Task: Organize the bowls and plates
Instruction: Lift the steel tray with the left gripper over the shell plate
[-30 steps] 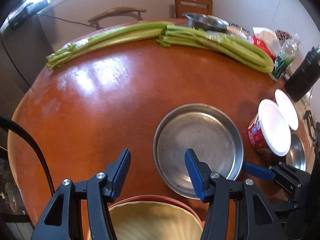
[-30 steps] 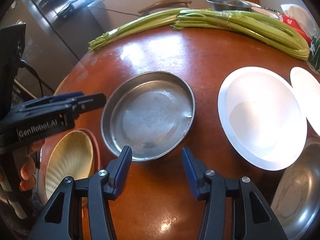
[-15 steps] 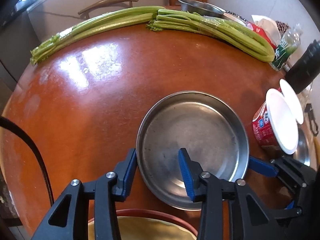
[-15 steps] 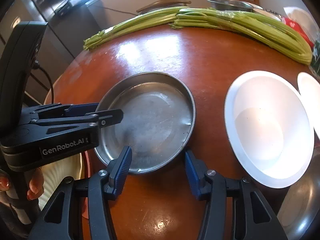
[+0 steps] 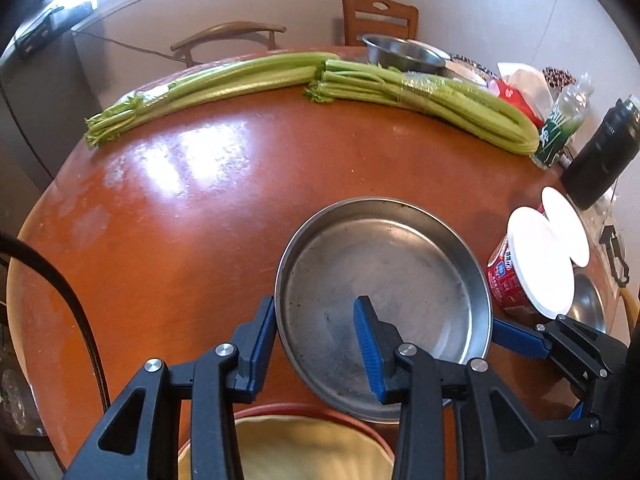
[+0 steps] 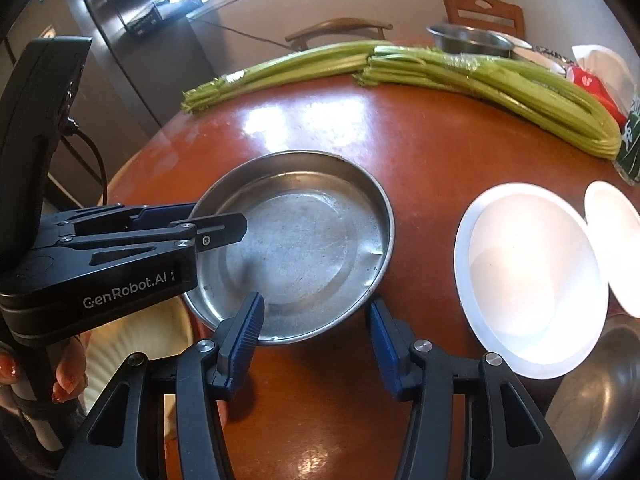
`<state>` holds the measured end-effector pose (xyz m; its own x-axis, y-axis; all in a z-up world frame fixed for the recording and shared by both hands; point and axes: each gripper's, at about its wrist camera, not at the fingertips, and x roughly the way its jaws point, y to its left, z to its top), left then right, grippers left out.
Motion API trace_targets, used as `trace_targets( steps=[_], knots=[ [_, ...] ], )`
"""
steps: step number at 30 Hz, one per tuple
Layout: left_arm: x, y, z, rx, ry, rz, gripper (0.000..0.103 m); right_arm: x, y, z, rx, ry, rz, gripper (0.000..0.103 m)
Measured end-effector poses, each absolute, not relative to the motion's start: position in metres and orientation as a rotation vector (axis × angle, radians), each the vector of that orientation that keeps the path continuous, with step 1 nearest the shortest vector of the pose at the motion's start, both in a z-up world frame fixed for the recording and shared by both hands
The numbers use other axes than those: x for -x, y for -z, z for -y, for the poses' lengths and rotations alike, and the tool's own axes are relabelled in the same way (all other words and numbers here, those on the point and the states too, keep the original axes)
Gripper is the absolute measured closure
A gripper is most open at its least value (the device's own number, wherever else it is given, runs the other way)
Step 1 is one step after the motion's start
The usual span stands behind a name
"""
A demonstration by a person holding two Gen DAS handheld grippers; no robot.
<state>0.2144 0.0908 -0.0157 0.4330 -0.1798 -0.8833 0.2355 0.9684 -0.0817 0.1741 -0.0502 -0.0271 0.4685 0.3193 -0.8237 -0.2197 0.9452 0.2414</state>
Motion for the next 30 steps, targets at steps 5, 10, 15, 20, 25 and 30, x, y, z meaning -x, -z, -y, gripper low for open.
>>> trace_targets(
  steps=[5, 10, 15, 20, 25, 30],
  knots=[
    [-0.201, 0.001, -0.104, -0.017, 0.242, -1.068, 0.063, -0.167, 0.016, 0.043, -0.096, -0.36, -1.008, 0.048],
    [-0.186, -0.014, -0.117, 0.015, 0.22, -1.036, 0.063, -0.158, 0.001, 0.035, -0.085, -0.403, -0.982, 0.048],
    [-0.171, -0.029, -0.129, 0.032, 0.189, -1.002, 0.063, -0.149, -0.015, 0.021, -0.062, -0.449, -0.953, 0.048],
    [-0.152, -0.043, -0.146, 0.061, 0.155, -0.964, 0.063, -0.14, -0.03, 0.009, -0.047, -0.498, -0.923, 0.048],
    [-0.134, -0.055, -0.159, 0.074, 0.12, -0.936, 0.063, -0.133, -0.041, -0.004, -0.014, -0.54, -0.893, 0.048],
    [-0.121, -0.061, -0.171, 0.093, 0.084, -0.915, 0.063, -0.126, -0.048, -0.017, 0.023, -0.587, -0.884, 0.048]
  ],
)
